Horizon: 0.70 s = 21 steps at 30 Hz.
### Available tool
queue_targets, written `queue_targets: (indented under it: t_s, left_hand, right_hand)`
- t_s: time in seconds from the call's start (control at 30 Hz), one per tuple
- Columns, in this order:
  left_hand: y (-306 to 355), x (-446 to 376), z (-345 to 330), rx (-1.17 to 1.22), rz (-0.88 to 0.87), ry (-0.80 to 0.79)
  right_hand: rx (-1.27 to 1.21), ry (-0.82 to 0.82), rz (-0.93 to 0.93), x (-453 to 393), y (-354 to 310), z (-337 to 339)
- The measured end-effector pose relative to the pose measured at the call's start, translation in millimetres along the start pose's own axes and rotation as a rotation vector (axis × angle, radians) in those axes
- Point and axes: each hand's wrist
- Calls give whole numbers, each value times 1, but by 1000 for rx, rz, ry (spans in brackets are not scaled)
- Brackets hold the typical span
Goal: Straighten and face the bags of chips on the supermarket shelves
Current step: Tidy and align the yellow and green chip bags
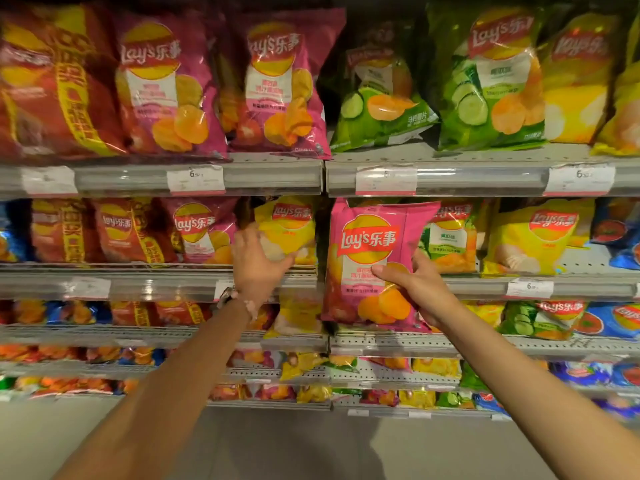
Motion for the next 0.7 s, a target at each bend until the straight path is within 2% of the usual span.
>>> queue_targets:
  t_s: [0.17, 0.23, 0.33, 0.53, 0.7]
  left_hand:
    - [-13, -30, -19, -151, 84, -207]
    - [-15, -35, -26, -193, 99, -242]
    - [-17, -38, -32, -201, 129, -194]
    - [-23, -42, -30, -61, 180, -212]
    - [-20, -44, -28, 58, 207, -160]
  right_hand:
    - [10, 21, 21, -2, 2, -9]
    - [10, 39, 30, -2, 0, -12]
    - [34, 52, 41, -2, -1, -13]
    - [68, 71, 46, -1, 2, -16]
    - [110, 71, 29, 2, 2, -18]
Point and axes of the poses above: each hand's wrist, its own x-axis away from the middle knuckle, its own z-axis out of the back of the hand, y = z × x, and after that the axes turned 10 degrees about y, right-handed
